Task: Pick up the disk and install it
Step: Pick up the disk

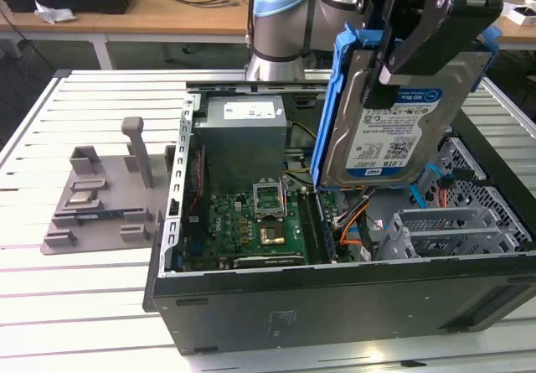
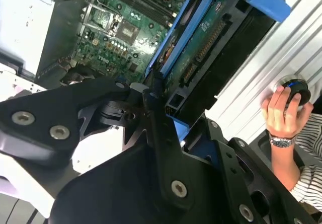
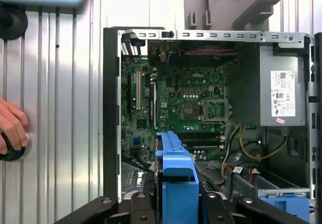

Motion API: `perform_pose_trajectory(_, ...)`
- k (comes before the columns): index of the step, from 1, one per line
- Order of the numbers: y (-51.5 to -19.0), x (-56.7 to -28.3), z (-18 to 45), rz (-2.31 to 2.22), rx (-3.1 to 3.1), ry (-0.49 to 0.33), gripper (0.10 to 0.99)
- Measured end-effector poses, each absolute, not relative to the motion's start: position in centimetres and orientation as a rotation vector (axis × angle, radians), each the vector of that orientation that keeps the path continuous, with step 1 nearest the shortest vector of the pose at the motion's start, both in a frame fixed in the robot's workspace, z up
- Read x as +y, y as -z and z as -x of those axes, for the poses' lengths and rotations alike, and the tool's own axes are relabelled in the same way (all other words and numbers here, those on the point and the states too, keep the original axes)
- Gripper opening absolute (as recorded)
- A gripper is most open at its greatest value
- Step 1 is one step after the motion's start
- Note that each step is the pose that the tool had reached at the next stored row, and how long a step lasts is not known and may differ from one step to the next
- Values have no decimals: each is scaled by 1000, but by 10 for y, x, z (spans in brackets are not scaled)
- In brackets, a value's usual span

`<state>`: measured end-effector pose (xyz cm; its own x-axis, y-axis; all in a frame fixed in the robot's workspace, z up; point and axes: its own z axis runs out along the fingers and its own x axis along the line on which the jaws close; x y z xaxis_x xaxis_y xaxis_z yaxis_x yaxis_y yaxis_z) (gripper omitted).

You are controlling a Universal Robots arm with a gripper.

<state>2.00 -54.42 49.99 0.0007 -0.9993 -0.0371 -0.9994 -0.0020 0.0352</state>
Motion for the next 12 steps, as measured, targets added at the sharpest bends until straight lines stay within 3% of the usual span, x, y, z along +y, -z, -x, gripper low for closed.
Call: perform_pose_trajectory(12, -471, -544, -95, 2226, 2225, -93, 369)
